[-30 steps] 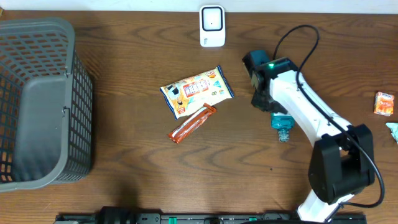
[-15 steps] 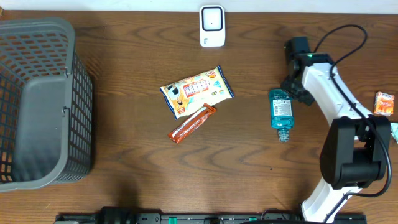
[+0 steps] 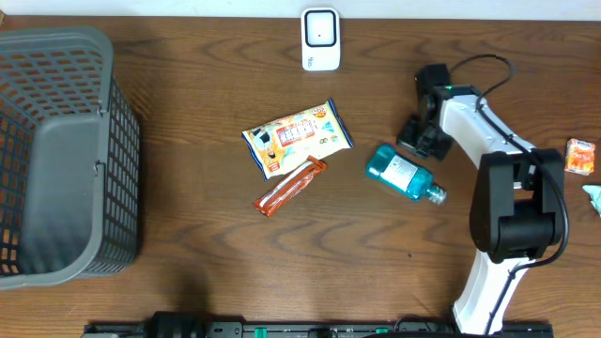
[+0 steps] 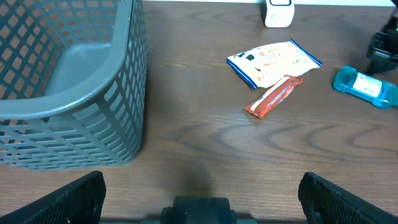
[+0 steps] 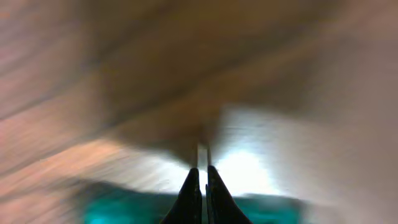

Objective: Scan the item barcode
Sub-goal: 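Release the bottle on the table and raise the right gripper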

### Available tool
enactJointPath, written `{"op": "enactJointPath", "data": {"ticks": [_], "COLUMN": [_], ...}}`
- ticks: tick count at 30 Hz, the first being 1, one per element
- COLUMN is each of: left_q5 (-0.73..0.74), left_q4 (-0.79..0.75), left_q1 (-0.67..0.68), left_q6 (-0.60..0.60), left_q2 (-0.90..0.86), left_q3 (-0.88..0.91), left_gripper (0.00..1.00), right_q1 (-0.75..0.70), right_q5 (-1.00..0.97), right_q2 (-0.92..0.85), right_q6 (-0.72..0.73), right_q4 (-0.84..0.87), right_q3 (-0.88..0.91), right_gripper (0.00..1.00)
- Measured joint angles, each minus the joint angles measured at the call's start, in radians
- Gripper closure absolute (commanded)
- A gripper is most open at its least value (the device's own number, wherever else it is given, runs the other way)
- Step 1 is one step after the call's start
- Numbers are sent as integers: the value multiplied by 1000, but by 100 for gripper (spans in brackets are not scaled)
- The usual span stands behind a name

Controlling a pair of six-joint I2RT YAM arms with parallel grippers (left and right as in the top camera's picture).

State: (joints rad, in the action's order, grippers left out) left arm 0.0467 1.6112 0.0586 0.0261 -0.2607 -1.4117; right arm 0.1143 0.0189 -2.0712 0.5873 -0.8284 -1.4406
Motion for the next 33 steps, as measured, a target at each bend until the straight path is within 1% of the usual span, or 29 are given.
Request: {"op": "enactJointPath", "data": {"ticks": [4, 7, 13, 14, 16, 17, 19, 20, 24, 27, 29, 30, 32, 33], "left_q5": [0, 0, 0, 0, 0, 0, 0, 0, 0, 0, 0, 0, 0, 0], "left_q4": [0, 0, 0, 0, 0, 0, 0, 0, 0, 0, 0, 0, 0, 0], "left_q1": [0, 0, 0, 0, 0, 0, 0, 0, 0, 0, 0, 0, 0, 0], "left_q6": [0, 0, 0, 0, 0, 0, 0, 0, 0, 0, 0, 0, 0, 0], "left_q2": [0, 0, 0, 0, 0, 0, 0, 0, 0, 0, 0, 0, 0, 0], "left_q3": [0, 0, 0, 0, 0, 0, 0, 0, 0, 0, 0, 0, 0, 0], "left_gripper": [1, 1, 1, 1, 1, 1, 1, 1, 1, 1, 1, 1, 1, 1], "right_q1": [17, 17, 15, 15, 15, 15, 15, 15, 13, 11, 12, 12, 13, 13], "right_q5": [90, 126, 169, 171, 175, 176, 178, 179, 217, 330, 374, 393, 418, 426], "right_q2": [0, 0, 0, 3, 19, 28, 58, 79, 129, 140, 140, 140, 140, 140], "right_q6": [-81, -122, -175, -175, -152, -130, -52, 4, 235, 404, 436, 443, 451, 455], "right_q4": [9, -18, -197, -230, -286, -310, -355, -377, -426, -431, -406, -391, -384, -384], "right_q3": [0, -9, -146, -172, -212, -222, -236, -239, -248, -248, -248, -248, -248, -248], "right_gripper": [99, 99, 99, 93, 71, 62, 11, 1, 1, 2, 11, 14, 16, 15]}}
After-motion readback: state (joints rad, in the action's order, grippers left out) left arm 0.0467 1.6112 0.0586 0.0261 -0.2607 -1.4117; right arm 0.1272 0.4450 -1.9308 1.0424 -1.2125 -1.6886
